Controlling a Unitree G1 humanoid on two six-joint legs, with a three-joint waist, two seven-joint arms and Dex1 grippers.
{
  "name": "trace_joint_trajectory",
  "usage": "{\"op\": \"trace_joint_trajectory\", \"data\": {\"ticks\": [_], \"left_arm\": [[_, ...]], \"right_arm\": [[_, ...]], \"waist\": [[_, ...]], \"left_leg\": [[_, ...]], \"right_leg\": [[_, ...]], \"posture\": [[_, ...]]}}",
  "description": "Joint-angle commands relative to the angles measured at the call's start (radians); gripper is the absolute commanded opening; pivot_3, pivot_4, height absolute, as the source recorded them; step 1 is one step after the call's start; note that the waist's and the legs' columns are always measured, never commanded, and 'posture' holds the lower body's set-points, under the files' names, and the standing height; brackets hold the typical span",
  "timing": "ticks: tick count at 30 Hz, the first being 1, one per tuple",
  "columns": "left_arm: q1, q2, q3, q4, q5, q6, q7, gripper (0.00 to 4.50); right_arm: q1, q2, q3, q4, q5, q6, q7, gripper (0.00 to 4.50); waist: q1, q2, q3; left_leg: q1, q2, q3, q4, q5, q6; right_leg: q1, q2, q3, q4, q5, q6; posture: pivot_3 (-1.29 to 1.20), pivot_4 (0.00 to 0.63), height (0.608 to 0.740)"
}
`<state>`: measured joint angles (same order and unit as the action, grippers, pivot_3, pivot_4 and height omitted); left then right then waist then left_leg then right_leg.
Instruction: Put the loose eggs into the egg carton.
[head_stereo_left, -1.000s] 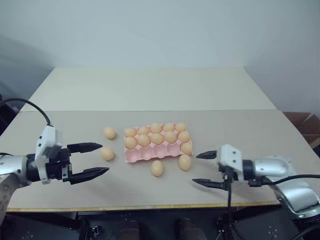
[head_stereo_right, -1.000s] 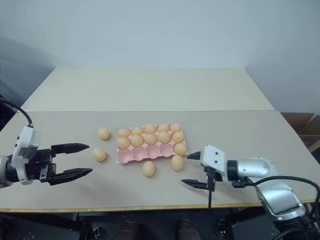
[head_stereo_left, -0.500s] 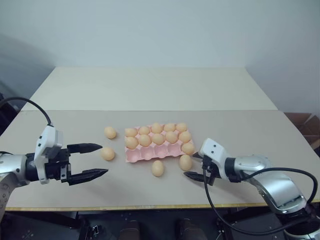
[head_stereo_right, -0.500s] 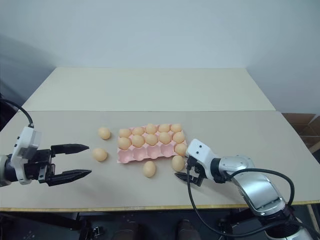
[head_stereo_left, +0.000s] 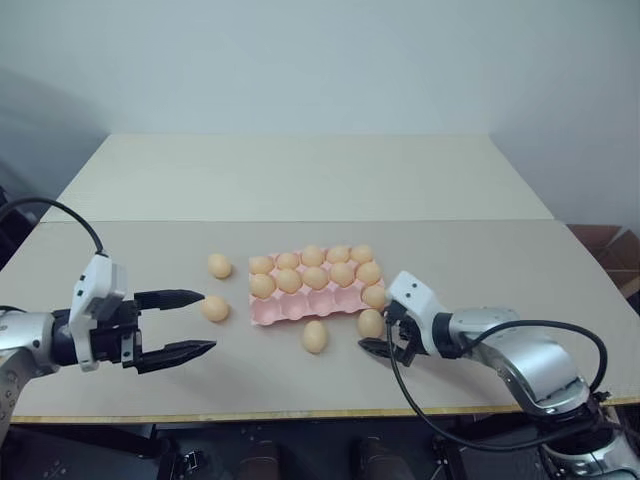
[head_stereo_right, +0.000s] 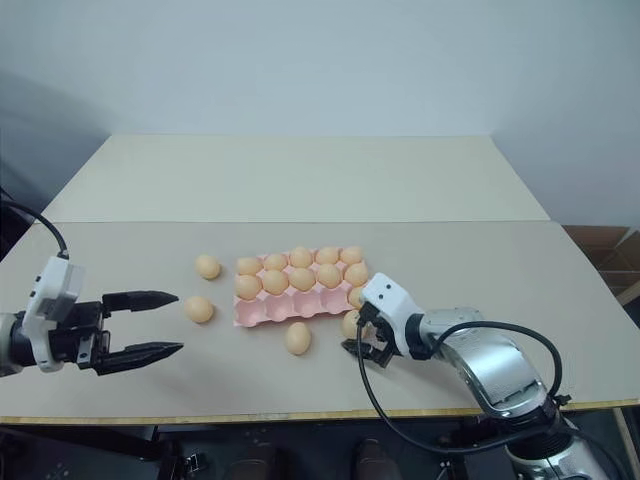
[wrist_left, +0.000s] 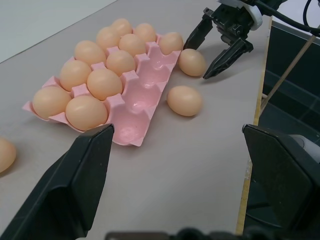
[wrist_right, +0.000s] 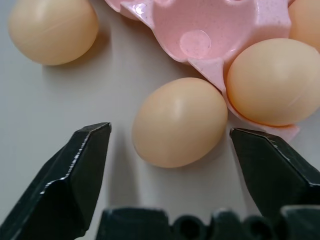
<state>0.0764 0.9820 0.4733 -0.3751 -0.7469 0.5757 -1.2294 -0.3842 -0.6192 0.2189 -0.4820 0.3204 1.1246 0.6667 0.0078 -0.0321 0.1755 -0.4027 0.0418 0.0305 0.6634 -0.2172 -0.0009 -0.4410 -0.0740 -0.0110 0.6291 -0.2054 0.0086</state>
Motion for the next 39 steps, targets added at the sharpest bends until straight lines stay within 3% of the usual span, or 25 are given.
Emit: {"op": "trace_joint_trajectory", "data": {"ticks": [1, 4, 6, 12, 15, 24, 25, 30, 35, 39], "left_arm": [[0.005, 0.003, 0.018, -0.019, 0.001, -0.017, 0.002, 4.50], [0.013, 0.004, 0.028, -0.019, 0.001, -0.019, 0.003, 4.50], [0.018, 0.007, 0.032, -0.018, 0.002, -0.021, 0.002, 4.50], [0.025, 0.004, 0.037, -0.021, 0.002, -0.025, 0.008, 4.50], [0.020, 0.001, 0.032, -0.018, 0.003, -0.028, 0.011, 4.50], [0.017, -0.012, 0.024, -0.025, 0.004, -0.038, 0.027, 4.50], [0.019, -0.013, 0.026, -0.025, 0.004, -0.039, 0.027, 4.50], [0.024, -0.016, 0.029, -0.028, 0.004, -0.042, 0.031, 4.50], [0.023, -0.013, 0.036, -0.013, 0.003, -0.046, 0.033, 4.50], [0.019, -0.021, 0.059, 0.015, -0.016, -0.036, 0.037, 4.50]], "right_arm": [[-0.023, 0.009, -0.031, -0.005, 0.021, 0.011, -0.013, 3.21], [-0.020, 0.000, -0.031, -0.009, 0.031, 0.009, -0.014, 2.26], [-0.014, -0.012, -0.043, -0.024, 0.041, 0.004, -0.010, 2.05], [-0.013, -0.096, -0.113, -0.098, 0.119, -0.021, 0.065, 2.05], [-0.080, -0.073, -0.121, -0.087, 0.128, -0.079, 0.066, 2.05], [-0.192, -0.006, 0.024, 0.069, -0.009, -0.242, 0.020, 2.05], [-0.196, -0.006, 0.030, 0.076, -0.013, -0.249, 0.025, 2.72], [-0.209, 0.020, 0.036, 0.095, -0.038, -0.287, 0.021, 4.45], [-0.197, 0.014, -0.032, 0.075, -0.011, -0.320, 0.046, 4.48], [-0.129, -0.048, -0.160, 0.080, 0.058, -0.421, 0.148, 4.48]], "waist": [[0.000, 0.000, 0.000], [0.000, 0.000, 0.000], [-0.001, 0.000, 0.000], [0.000, 0.000, 0.000], [-0.008, 0.000, 0.000], [-0.018, 0.000, 0.000], [-0.019, 0.000, 0.000], [-0.020, 0.000, 0.000], [-0.020, 0.000, 0.000], [-0.013, 0.000, 0.000]], "left_leg": [[0.000, 0.000, 0.000, 0.000, 0.000, 0.000], [-0.001, 0.000, 0.000, 0.000, 0.000, 0.000], [-0.001, 0.000, 0.000, 0.000, 0.000, 0.000], [-0.001, 0.000, 0.000, 0.000, 0.000, 0.000], [0.000, 0.000, 0.000, 0.000, 0.000, 0.000], [-0.001, 0.004, 0.000, 0.000, 0.000, 0.000], [-0.002, 0.004, 0.000, 0.000, 0.000, 0.000], [-0.003, 0.004, 0.000, 0.000, 0.000, 0.000], [-0.003, 0.006, 0.000, 0.000, 0.000, 0.000], [-0.003, 0.006, 0.000, 0.000, 0.000, 0.000]], "right_leg": [[0.000, 0.000, 0.000, 0.000, 0.000, 0.000], [0.000, 0.000, 0.000, 0.000, 0.000, 0.000], [0.000, 0.000, 0.000, 0.000, 0.000, 0.000], [0.000, 0.000, 0.000, -0.001, 0.000, 0.000], [0.000, 0.000, 0.000, -0.001, 0.000, 0.000], [-0.001, 0.005, -0.001, -0.001, 0.001, -0.001], [-0.002, 0.004, 0.000, -0.001, 0.002, 0.000], [-0.003, 0.004, 0.000, -0.001, 0.005, 0.003], [-0.003, 0.007, 0.000, -0.001, 0.005, 0.001], [-0.003, 0.007, 0.000, -0.001, 0.005, 0.000]], "posture": [[0.00, 0.150, 0.740], [0.00, 0.150, 0.740], [0.00, 0.150, 0.740], [0.00, 0.150, 0.740], [0.00, 0.150, 0.740], [0.00, 0.150, 0.740], [0.00, 0.150, 0.740], [0.00, 0.150, 0.740], [0.00, 0.150, 0.740], [0.00, 0.150, 0.740]]}}
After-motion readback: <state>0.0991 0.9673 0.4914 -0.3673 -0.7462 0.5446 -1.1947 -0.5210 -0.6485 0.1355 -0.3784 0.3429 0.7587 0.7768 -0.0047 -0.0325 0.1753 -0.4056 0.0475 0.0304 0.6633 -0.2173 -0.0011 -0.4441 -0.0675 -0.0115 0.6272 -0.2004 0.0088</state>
